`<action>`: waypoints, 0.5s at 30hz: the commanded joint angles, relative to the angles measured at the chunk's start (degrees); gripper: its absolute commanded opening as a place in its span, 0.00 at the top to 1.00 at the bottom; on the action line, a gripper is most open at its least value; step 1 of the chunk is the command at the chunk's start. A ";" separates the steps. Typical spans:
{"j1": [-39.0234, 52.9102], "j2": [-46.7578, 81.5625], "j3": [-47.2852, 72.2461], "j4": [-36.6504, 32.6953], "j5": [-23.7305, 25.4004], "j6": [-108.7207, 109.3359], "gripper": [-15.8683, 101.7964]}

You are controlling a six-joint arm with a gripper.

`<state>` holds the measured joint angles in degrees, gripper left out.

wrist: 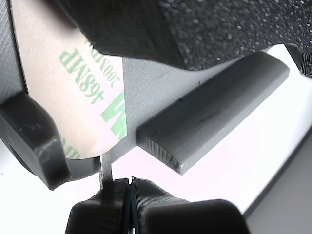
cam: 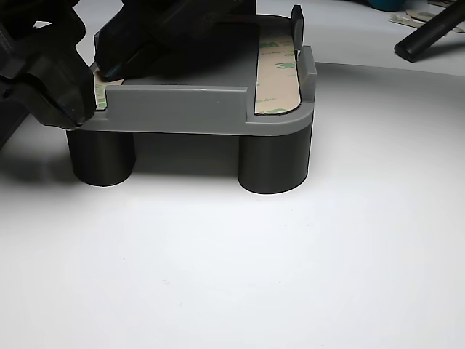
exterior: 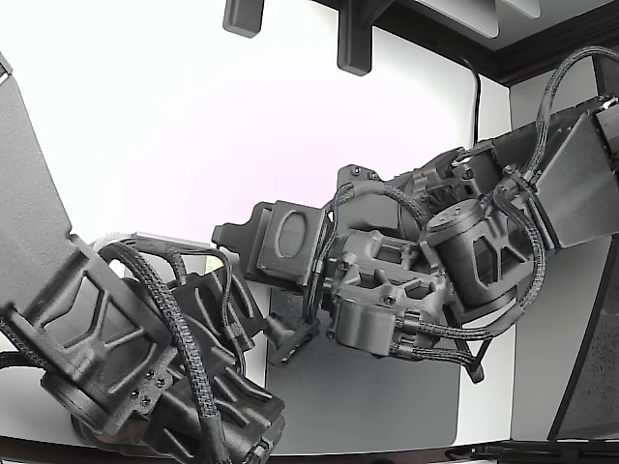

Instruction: Peel off protective film from adhesive tape.

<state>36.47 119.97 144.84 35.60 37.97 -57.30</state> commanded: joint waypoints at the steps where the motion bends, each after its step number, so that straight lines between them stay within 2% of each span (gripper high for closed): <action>1: -0.26 1.49 -1.41 -0.09 -0.18 0.09 0.97; 15: -0.18 2.72 -0.62 -0.88 -0.18 0.88 0.97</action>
<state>36.56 121.11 145.46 35.16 37.88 -56.51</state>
